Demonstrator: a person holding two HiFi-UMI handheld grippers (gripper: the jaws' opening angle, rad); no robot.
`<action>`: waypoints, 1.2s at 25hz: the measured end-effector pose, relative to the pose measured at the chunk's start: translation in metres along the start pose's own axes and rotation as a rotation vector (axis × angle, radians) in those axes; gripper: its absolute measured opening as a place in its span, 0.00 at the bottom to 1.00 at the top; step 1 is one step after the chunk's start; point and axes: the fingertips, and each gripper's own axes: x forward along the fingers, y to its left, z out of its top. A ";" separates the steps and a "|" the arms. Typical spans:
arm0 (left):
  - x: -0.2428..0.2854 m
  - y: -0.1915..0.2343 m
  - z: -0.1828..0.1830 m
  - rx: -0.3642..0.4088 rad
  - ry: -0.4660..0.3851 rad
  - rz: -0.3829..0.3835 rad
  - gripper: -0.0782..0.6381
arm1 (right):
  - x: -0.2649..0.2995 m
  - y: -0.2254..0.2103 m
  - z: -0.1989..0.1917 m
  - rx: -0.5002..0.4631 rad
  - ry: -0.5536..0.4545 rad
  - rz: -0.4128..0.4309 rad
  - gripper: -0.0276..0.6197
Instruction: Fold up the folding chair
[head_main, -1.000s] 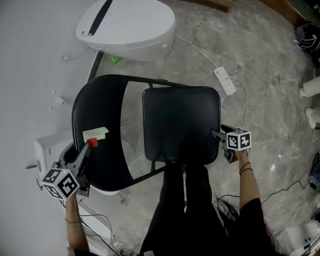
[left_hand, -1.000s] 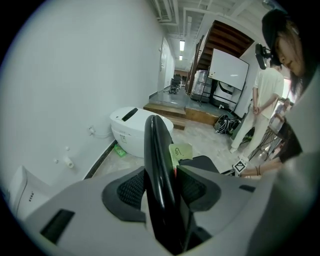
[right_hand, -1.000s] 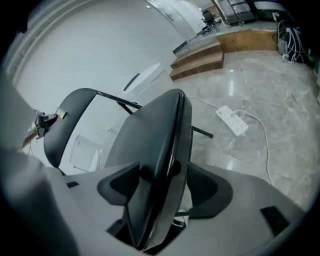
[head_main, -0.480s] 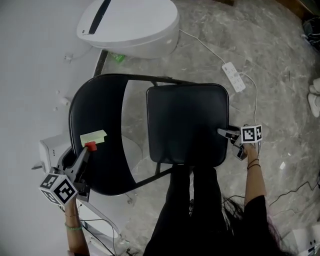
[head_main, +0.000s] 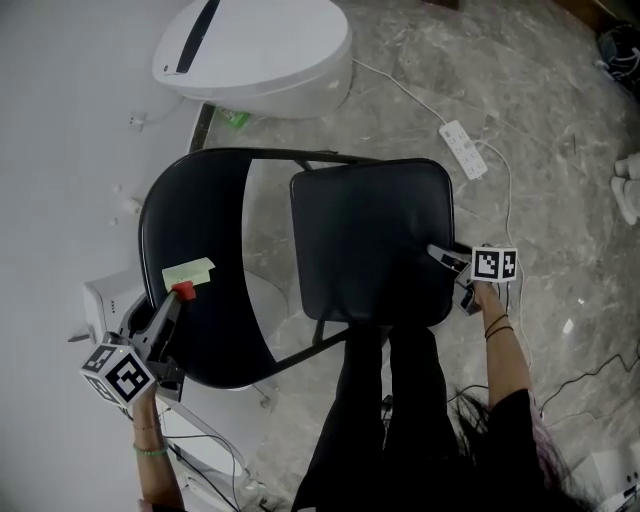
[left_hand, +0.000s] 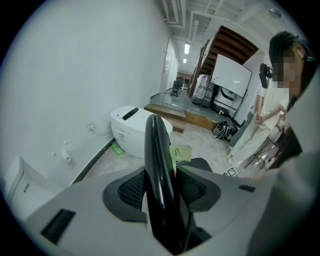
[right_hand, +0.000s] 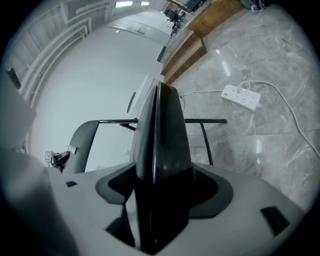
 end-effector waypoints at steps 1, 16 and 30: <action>-0.003 -0.003 0.005 -0.014 -0.003 -0.009 0.36 | -0.003 0.008 0.005 -0.010 0.003 -0.007 0.53; -0.059 -0.033 0.066 -0.038 -0.079 -0.149 0.32 | -0.055 0.165 -0.007 0.028 -0.051 0.066 0.46; -0.116 -0.083 0.111 0.029 -0.067 -0.164 0.29 | -0.024 0.336 -0.030 -0.096 -0.018 0.097 0.39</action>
